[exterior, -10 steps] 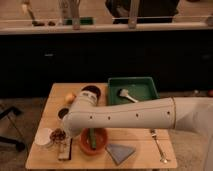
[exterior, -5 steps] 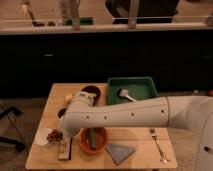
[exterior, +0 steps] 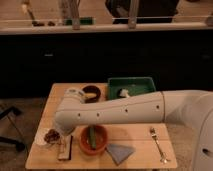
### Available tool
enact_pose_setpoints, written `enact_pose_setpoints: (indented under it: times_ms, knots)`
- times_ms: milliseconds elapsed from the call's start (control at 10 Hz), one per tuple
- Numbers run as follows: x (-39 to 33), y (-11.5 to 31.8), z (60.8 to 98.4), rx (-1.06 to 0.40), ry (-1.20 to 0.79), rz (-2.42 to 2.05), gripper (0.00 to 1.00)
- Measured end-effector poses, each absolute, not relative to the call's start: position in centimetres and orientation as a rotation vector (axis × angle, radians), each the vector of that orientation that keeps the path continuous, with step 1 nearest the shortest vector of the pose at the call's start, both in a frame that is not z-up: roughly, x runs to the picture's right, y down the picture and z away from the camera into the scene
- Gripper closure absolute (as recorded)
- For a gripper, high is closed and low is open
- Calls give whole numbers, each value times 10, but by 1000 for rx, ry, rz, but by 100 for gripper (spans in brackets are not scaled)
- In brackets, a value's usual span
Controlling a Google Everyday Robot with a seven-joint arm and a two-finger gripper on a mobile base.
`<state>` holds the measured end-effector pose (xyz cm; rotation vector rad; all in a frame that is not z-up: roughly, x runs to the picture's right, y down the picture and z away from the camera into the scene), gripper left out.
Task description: Place grapes in paper cup
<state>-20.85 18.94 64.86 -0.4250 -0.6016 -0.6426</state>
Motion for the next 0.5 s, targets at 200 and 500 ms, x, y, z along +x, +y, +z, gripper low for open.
enact_pose_setpoints:
  times_ms: [200, 500]
  knots:
    - [-213, 184, 644, -440, -595, -705, 98]
    - [-224, 179, 643, -488, -600, -804, 98]
